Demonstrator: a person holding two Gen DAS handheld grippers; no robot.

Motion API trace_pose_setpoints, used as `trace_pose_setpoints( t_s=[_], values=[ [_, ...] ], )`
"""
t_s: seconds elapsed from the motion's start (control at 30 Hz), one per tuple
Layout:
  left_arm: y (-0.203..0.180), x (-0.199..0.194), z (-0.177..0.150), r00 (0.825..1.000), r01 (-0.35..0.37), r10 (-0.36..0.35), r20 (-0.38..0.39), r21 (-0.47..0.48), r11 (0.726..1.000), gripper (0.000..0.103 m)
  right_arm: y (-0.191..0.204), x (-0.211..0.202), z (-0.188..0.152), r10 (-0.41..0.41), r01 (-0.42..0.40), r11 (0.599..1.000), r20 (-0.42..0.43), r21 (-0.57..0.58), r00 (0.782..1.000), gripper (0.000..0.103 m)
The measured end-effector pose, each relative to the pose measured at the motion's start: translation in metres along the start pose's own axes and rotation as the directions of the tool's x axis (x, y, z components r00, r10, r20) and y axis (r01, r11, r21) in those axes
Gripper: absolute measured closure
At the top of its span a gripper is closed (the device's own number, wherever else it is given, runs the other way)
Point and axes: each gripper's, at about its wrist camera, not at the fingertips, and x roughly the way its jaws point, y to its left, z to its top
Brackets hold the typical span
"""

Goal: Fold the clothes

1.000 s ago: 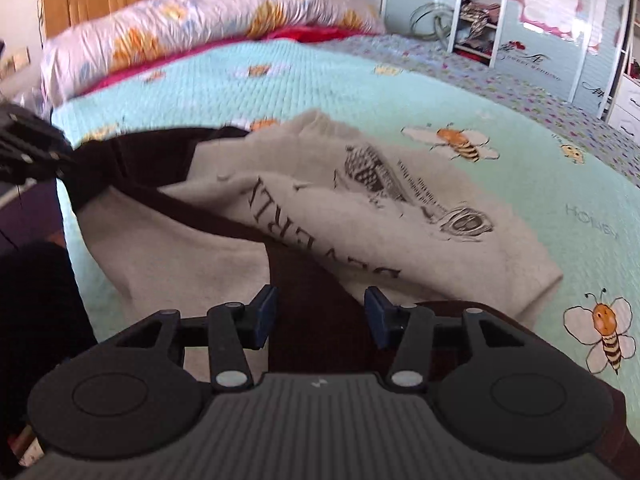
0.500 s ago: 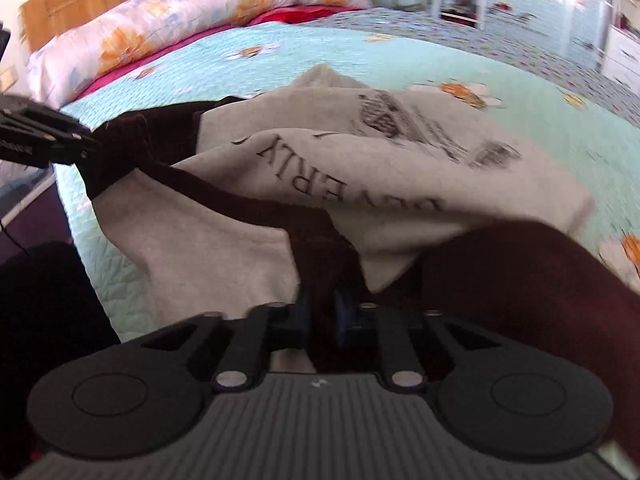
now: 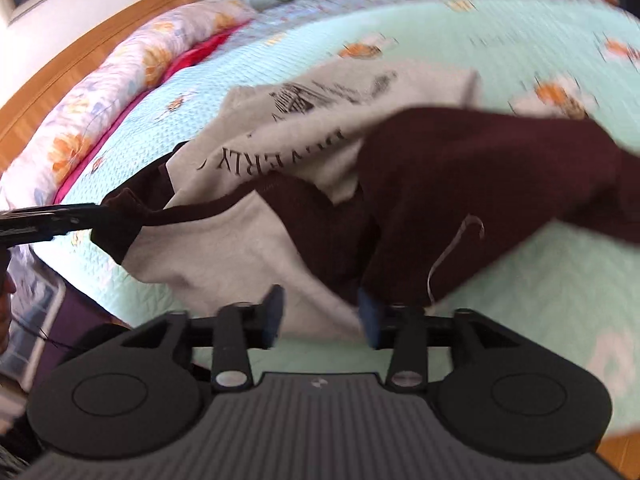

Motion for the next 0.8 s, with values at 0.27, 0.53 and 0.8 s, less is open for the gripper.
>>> trace_pose_setpoints(
  t_s=[0.27,0.53,0.8],
  values=[
    [0.014,-0.004,-0.010,0.991,-0.016,-0.003,-0.135,-0.141,0.990,0.031,0.029,-0.012,0.000,-0.115,0.123,0.987,-0.082,0.105,0.990,0.026],
    [-0.002,0.001,0.024,0.967,-0.044,0.000,-0.255,-0.165,0.985,0.027,0.035,0.003,0.019,-0.051,0.130,0.964,-0.321,0.230,0.946,0.026],
    [-0.019,0.002,0.043,0.947,-0.062,0.017,-0.320,-0.131,0.989,0.024,0.082,0.000,0.055,-0.252,0.278,0.959,-0.276,0.058,0.927,0.026]
  ],
)
